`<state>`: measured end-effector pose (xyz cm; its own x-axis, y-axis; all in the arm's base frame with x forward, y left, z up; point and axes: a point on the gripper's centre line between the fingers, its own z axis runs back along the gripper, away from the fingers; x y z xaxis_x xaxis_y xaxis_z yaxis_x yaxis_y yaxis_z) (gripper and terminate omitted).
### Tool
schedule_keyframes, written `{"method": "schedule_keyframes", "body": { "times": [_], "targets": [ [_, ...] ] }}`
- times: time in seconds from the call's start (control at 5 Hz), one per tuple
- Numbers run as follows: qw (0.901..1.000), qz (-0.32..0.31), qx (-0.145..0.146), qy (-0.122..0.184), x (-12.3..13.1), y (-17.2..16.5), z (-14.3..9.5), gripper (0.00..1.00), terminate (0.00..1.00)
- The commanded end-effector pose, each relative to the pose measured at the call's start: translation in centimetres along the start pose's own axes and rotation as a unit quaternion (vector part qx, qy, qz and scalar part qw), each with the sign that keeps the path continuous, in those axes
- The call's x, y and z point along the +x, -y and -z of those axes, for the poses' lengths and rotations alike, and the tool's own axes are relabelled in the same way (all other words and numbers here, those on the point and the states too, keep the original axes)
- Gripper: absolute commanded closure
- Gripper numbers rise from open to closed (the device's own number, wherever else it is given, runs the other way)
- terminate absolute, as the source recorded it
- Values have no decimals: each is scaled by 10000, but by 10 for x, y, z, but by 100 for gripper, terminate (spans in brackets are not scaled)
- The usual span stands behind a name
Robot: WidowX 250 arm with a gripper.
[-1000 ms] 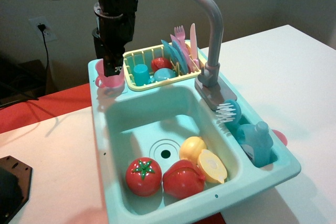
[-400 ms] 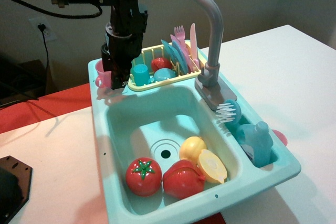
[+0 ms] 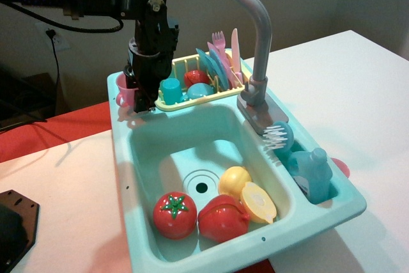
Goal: Put cup from counter to sink
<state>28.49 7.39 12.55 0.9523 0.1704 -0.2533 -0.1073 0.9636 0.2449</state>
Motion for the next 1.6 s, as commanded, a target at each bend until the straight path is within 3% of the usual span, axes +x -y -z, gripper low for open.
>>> {"method": "schedule_keyframes", "body": {
  "times": [0.0,0.4,0.6,1.0,1.4],
  "targets": [
    [9995,-170,12,263,-4,-6,-15,100,0],
    [9994,-166,-3,314,-6,-2,-19,100,0],
    [9983,77,-29,575,0,11,-41,100,0],
    [9950,419,-161,890,3,52,-70,100,0],
    [9916,964,-248,828,-3,111,-62,100,0]
  ]
}}
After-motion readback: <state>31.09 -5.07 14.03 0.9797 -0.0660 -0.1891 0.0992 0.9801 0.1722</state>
